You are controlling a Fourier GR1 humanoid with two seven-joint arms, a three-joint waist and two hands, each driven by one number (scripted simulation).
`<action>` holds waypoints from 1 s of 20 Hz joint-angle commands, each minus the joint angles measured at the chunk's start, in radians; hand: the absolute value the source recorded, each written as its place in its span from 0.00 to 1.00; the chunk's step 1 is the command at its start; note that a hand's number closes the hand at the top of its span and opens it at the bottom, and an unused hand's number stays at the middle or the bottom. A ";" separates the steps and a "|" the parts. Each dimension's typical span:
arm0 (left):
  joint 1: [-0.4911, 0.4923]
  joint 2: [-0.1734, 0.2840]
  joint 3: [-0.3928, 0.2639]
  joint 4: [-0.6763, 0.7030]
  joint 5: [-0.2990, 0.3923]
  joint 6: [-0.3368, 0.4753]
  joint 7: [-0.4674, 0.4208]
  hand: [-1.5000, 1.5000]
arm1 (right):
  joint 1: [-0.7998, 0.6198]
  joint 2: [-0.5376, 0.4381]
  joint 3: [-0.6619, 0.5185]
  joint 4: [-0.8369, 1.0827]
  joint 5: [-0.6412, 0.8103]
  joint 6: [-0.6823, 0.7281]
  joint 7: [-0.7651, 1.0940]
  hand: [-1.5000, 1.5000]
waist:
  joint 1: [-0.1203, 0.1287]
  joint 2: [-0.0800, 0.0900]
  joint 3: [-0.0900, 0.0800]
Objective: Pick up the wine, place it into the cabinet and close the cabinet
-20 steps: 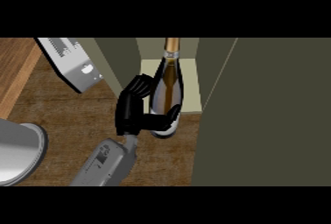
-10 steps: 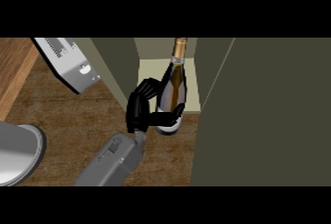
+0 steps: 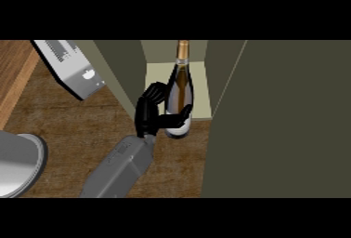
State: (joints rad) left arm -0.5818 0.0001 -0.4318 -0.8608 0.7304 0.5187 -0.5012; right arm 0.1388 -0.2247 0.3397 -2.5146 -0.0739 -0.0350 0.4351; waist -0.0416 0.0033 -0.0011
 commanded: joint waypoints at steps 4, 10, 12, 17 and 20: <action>-0.110 0.000 0.006 0.101 0.076 0.019 0.006 1.00 | 0.070 -0.009 -0.044 -0.192 -0.102 0.013 0.044 0.00 | 0.004 -0.002 0.001; -0.184 0.000 0.052 0.202 0.089 -0.031 0.019 1.00 | 0.074 -0.016 -0.072 -0.218 -0.125 0.029 0.083 0.00 | 0.009 -0.002 0.001; -0.259 0.000 0.083 0.245 0.117 -0.019 0.021 1.00 | 0.116 0.013 -0.008 -0.184 -0.102 0.040 0.023 0.00 | -0.007 0.000 0.001; -0.349 0.000 0.127 0.354 0.127 -0.032 0.000 1.00 | 0.064 0.001 -0.082 -0.150 -0.135 0.052 0.038 0.00 | 0.002 0.004 0.001; -0.411 0.015 0.177 0.419 0.123 -0.058 0.024 1.00 | 0.095 0.027 -0.020 -0.158 -0.091 0.047 0.026 0.00 | -0.002 0.004 0.001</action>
State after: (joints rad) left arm -0.9078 0.0020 -0.3033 -0.5106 0.8492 0.4745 -0.4931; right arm 0.1838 -0.2024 0.3039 -2.5086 -0.0877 0.0184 0.3948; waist -0.0420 0.0071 -0.0005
